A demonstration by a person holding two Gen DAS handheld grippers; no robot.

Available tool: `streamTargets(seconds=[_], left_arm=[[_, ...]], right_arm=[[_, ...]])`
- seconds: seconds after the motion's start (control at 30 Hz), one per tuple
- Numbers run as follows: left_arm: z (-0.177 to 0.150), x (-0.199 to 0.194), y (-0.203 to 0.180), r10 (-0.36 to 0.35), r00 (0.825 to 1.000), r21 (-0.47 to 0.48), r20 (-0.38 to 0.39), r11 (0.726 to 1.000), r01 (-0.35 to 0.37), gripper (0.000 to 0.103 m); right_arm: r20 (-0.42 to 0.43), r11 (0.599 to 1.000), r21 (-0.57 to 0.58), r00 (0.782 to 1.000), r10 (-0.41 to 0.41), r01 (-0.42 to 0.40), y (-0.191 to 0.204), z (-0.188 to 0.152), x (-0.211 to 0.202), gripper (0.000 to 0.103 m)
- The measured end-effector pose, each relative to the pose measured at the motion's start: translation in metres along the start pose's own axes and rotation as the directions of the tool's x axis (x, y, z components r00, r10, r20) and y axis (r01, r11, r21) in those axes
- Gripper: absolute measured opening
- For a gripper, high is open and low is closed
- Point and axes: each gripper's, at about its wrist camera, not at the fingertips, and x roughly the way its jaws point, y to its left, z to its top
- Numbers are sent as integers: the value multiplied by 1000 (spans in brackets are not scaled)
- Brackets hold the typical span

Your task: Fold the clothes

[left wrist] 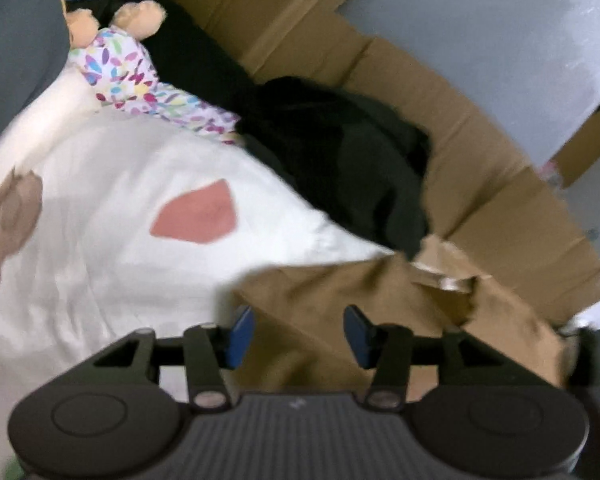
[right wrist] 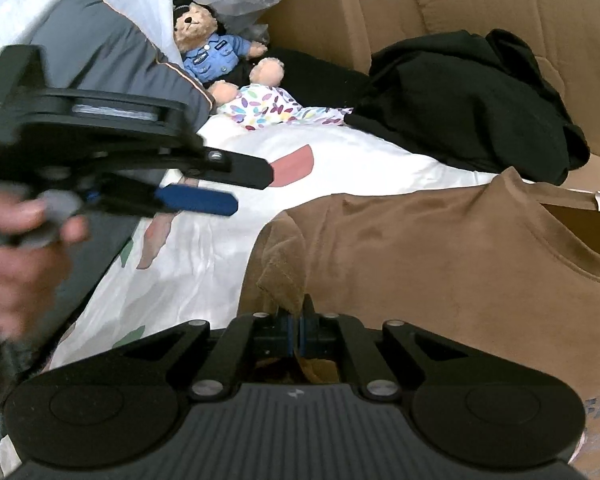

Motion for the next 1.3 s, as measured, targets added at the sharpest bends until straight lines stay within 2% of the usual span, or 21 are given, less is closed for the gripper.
streamTargets(seconds=[0.1, 0.17, 0.27, 0.47, 0.6, 0.67, 0.7, 0.73, 0.87, 1.3], left_arm=[[10, 20, 6, 35, 999, 28, -25, 999, -34, 54], [16, 34, 11, 57, 997, 3, -49, 998, -57, 54], [20, 45, 12, 50, 996, 14, -72, 999, -49, 54], [25, 65, 6, 82, 990, 50, -113, 996, -76, 54], [30, 76, 2, 86, 987, 64, -137, 995, -78, 50], [32, 80, -2, 85, 983, 87, -161, 994, -71, 33], [33, 82, -3, 86, 982, 90, -169, 993, -72, 14], [32, 85, -4, 99, 979, 95, -180, 992, -83, 10], [32, 90, -6, 143, 972, 109, -184, 986, -124, 8], [35, 102, -4, 179, 965, 63, -191, 983, -170, 9]], right_arm=[[-2, 1000, 3, 1000, 13, -13, -3, 2, -1, 3], [-4, 999, 3, 999, 33, -33, -7, 2, -2, 3], [-10, 998, -3, 998, 55, -55, -9, 0, -1, 3], [-12, 997, 16, 997, 74, -74, -21, -2, 0, 3], [-5, 996, 41, 997, 79, -79, -28, -1, -2, 3], [2, 996, 48, 997, 77, -77, -32, -1, -4, 3], [3, 996, 54, 997, 74, -74, -35, 0, -4, 3], [5, 996, 60, 997, 72, -72, -38, 0, -5, 3], [9, 994, 96, 999, 54, -54, -53, 2, -7, 3], [-8, 981, 188, 999, -35, 36, -104, -5, -13, 3]])
